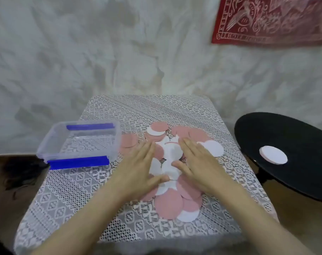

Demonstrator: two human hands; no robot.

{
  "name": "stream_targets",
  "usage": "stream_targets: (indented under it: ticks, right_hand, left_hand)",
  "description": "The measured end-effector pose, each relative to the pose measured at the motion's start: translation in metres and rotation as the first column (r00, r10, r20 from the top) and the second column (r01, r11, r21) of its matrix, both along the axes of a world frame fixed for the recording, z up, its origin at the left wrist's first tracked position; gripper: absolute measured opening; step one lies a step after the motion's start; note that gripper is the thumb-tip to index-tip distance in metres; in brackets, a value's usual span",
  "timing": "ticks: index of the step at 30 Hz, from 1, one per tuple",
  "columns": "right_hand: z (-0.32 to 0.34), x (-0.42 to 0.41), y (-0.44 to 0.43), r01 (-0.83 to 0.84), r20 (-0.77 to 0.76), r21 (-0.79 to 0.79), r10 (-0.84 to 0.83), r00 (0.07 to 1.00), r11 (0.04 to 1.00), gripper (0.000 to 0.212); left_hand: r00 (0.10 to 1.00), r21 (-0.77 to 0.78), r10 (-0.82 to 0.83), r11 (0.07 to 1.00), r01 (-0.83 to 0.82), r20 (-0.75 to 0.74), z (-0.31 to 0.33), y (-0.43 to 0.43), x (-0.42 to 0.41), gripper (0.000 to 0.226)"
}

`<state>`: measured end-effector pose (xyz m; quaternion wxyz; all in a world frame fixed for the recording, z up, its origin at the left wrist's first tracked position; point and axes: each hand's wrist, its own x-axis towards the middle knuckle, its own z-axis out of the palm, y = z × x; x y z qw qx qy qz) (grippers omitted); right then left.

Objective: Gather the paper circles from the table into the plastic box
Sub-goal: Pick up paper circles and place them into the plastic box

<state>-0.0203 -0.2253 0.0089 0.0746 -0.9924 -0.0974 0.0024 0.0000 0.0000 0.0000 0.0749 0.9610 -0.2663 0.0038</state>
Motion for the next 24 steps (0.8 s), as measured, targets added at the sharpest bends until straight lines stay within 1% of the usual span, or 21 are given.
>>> stream_targets:
  ticks: [2,4,7,10,14,16,20,24]
  right_hand:
    - [-0.005,-0.008,0.004,-0.011,-0.013,0.0,0.011,1.0,1.0,0.09]
    - [-0.015,-0.014,0.007,-0.008,-0.04,-0.01,0.008,0.999,1.0,0.091]
    - [-0.024,-0.016,0.009,-0.01,-0.023,-0.011,0.009,1.0,1.0,0.08]
    - [-0.024,-0.019,0.011,-0.004,0.01,-0.013,0.004,1.0,1.0,0.077]
    - [-0.028,-0.029,0.008,0.023,0.056,0.045,-0.026,0.998,0.999,0.068]
    - [-0.03,-0.039,0.006,0.021,0.048,0.071,-0.024,0.999,0.997,0.063]
    - [-0.034,-0.049,0.001,0.027,0.02,0.11,-0.03,0.999,0.994,0.067]
    - [-0.032,-0.036,0.007,-0.01,-0.001,0.077,0.01,1.0,0.997,0.066]
  left_hand:
    - [0.999,0.011,-0.031,0.999,0.031,-0.017,-0.005,0.004,-0.011,0.105]
    - [0.999,-0.012,-0.019,1.0,0.019,-0.047,-0.012,0.007,-0.02,0.104]
    - [0.998,-0.033,-0.005,0.999,0.003,-0.057,-0.018,0.007,-0.027,0.106]
    - [0.999,-0.038,-0.006,0.999,0.004,-0.041,-0.021,0.008,-0.035,0.105]
    - [0.999,-0.041,0.011,0.999,-0.013,-0.049,-0.028,0.003,-0.037,0.1]
    - [0.999,-0.039,0.018,0.999,-0.02,-0.046,-0.03,0.001,-0.038,0.1]
    - [0.997,-0.06,0.065,0.996,-0.068,-0.042,-0.032,-0.002,-0.04,0.096]
    - [0.996,-0.097,0.084,0.992,-0.086,-0.022,-0.038,-0.003,-0.043,0.091]
